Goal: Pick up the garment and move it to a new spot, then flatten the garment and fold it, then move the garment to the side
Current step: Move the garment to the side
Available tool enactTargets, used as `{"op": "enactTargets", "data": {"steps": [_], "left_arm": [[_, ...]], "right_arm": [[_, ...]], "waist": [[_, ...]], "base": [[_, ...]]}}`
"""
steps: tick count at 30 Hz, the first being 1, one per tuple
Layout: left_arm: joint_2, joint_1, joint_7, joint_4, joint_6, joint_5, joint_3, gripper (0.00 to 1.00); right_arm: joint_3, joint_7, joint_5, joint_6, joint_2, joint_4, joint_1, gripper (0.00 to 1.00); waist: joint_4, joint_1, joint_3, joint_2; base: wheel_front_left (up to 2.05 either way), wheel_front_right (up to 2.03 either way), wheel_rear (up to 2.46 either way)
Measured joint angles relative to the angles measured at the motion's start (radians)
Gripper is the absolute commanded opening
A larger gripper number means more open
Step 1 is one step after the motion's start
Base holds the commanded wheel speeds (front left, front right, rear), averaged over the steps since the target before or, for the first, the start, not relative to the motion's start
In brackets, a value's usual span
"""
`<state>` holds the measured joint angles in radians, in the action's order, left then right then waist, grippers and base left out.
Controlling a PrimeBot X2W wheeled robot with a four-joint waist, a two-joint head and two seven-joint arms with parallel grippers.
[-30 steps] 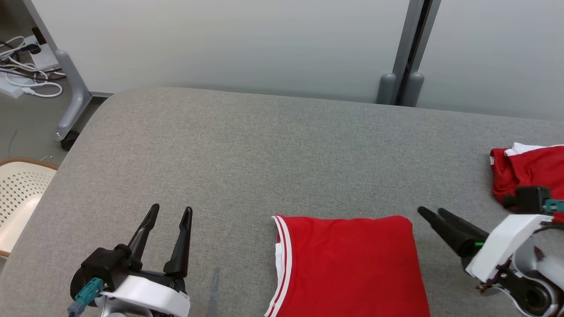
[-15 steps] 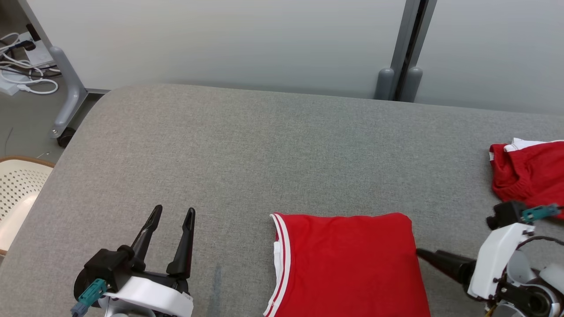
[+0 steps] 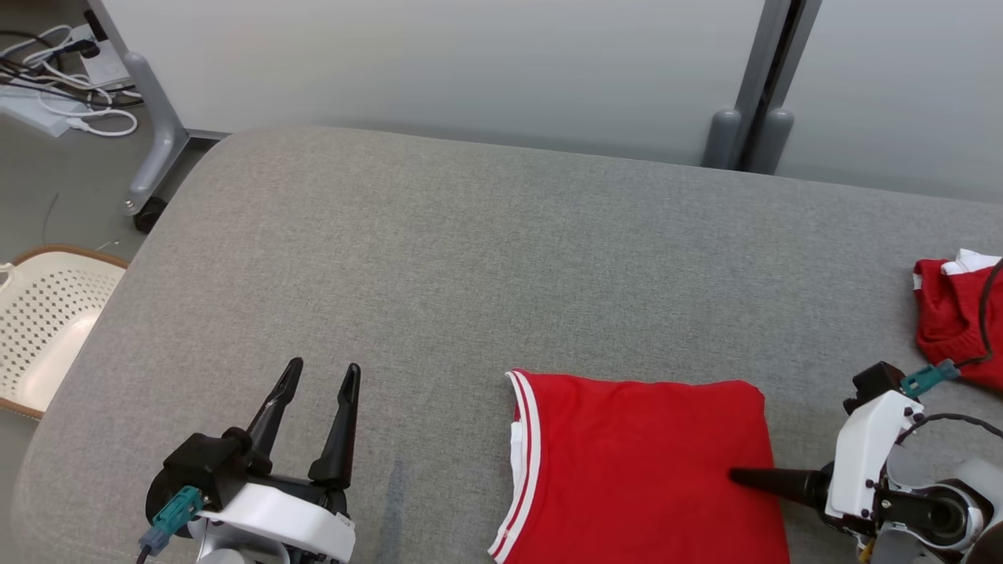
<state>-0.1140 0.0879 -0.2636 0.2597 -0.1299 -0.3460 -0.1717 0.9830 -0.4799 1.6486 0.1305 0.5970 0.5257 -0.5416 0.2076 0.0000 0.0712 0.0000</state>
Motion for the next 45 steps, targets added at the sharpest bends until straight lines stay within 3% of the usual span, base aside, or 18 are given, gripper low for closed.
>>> {"op": "enactTargets", "data": {"steps": [10, 11, 13, 14, 15, 16, 22, 28, 45], "left_arm": [[0.008, 0.000, 0.000, 0.007, 0.000, -0.005, -0.004, 1.00], [0.008, 0.000, 0.000, 0.007, 0.000, -0.005, -0.004, 1.00], [0.008, 0.000, 0.000, 0.007, 0.000, -0.005, -0.003, 1.00], [0.007, 0.000, 0.000, 0.007, 0.000, -0.005, -0.002, 1.00], [0.007, 0.000, 0.000, 0.007, 0.000, -0.005, -0.002, 1.00], [0.007, 0.001, 0.000, 0.007, 0.000, -0.005, -0.003, 1.00], [0.005, 0.001, 0.000, 0.007, 0.000, -0.005, -0.002, 1.00], [0.005, 0.001, 0.000, 0.002, 0.000, -0.003, -0.002, 1.00], [0.000, 0.054, -0.001, -0.022, 0.000, 0.003, -0.012, 1.00]], "right_arm": [[0.027, -0.090, 0.061, 0.004, -0.032, 0.107, -0.014, 1.00], [0.029, -0.093, 0.062, 0.004, -0.035, 0.112, -0.018, 0.88], [0.034, -0.096, 0.066, 0.004, -0.040, 0.128, -0.023, 0.53], [0.036, -0.096, 0.068, 0.004, -0.044, 0.133, -0.023, 0.45], [0.038, -0.097, 0.069, 0.004, -0.049, 0.137, -0.023, 0.31], [0.039, -0.098, 0.070, 0.004, -0.053, 0.138, -0.023, 0.01], [0.039, -0.082, 0.074, 0.002, -0.060, 0.116, -0.020, 0.00], [0.006, -0.023, 0.061, 0.000, -0.037, 0.018, -0.031, 0.00], [0.003, 0.077, -0.221, 0.000, 0.095, -0.063, -0.276, 0.00]], "waist": [[0.032, 0.0000, 0.009, 0.0000], [0.032, -0.0001, 0.010, 0.0000], [0.032, 0.0000, 0.012, 0.0000], [0.031, 0.0000, 0.012, 0.0000], [0.030, 0.0000, 0.013, 0.0000], [0.029, 0.0000, 0.013, 0.0000], [0.017, 0.0000, 0.007, 0.0000], [-0.007, 0.0000, 0.009, 0.0000], [-0.120, 0.0000, 0.079, 0.0000]], "base": [[0.00, 0.00, 0.00], [0.00, 0.00, 0.00], [0.00, 0.00, 0.00], [0.00, 0.00, 0.00], [0.00, 0.00, 0.00], [0.00, 0.00, 0.00], [0.00, 0.00, 0.00], [0.00, 0.00, 0.00], [0.00, 0.00, 0.00]]}}
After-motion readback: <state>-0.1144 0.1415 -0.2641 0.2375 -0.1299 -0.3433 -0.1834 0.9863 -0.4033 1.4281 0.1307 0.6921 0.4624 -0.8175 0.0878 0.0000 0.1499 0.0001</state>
